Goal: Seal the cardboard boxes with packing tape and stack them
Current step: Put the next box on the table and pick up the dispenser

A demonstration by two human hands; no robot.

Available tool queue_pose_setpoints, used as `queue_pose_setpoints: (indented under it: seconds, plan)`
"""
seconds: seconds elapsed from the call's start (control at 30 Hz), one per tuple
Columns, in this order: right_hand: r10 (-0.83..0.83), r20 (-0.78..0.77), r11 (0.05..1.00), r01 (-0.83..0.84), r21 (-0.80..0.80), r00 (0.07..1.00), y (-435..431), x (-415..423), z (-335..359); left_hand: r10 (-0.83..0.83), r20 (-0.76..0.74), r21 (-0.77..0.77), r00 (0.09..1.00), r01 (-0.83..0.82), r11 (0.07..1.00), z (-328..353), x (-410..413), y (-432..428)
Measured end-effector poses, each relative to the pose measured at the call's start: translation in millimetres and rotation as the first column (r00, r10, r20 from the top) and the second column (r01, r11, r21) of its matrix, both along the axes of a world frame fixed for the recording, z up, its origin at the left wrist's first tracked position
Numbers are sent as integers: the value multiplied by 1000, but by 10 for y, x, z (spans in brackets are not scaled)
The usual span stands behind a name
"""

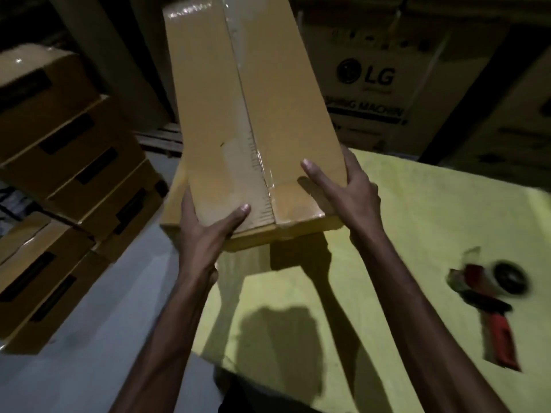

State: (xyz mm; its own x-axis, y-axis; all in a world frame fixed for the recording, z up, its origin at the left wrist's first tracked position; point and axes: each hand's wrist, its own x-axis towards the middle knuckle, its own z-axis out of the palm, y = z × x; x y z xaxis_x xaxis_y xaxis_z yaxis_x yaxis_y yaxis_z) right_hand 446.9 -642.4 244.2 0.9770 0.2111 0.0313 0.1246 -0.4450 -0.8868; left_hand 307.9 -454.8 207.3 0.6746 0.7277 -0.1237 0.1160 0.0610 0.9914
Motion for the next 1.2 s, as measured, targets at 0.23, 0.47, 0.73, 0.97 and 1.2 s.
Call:
queue_pose_setpoints:
  seconds: [0.23,0.47,0.73,0.97,1.2]
  plan:
    - [-277,-116,958,283,39,954,-1428,-246,-339,-250,-106,83,962,259,962,-222,269,-1050]
    - [-473,-213,875,483,-5,855,-2060,-386,-884,-455,-198,79,868,477,875,-559,477,-1551]
    - [-544,-234,839,515,-179,806,-2058,-319,-1127,-588,-171,15,790,599,801,-853,566,-1504]
    - [-530,-308,848,496,-185,790,-2098,-240,-1171,-577,-224,-34,785,585,810,-840,725,-1354]
    - [-490,-400,861,503,-81,775,-2256,-151,-1044,-508,-271,84,818,546,834,-717,1261,-1332]
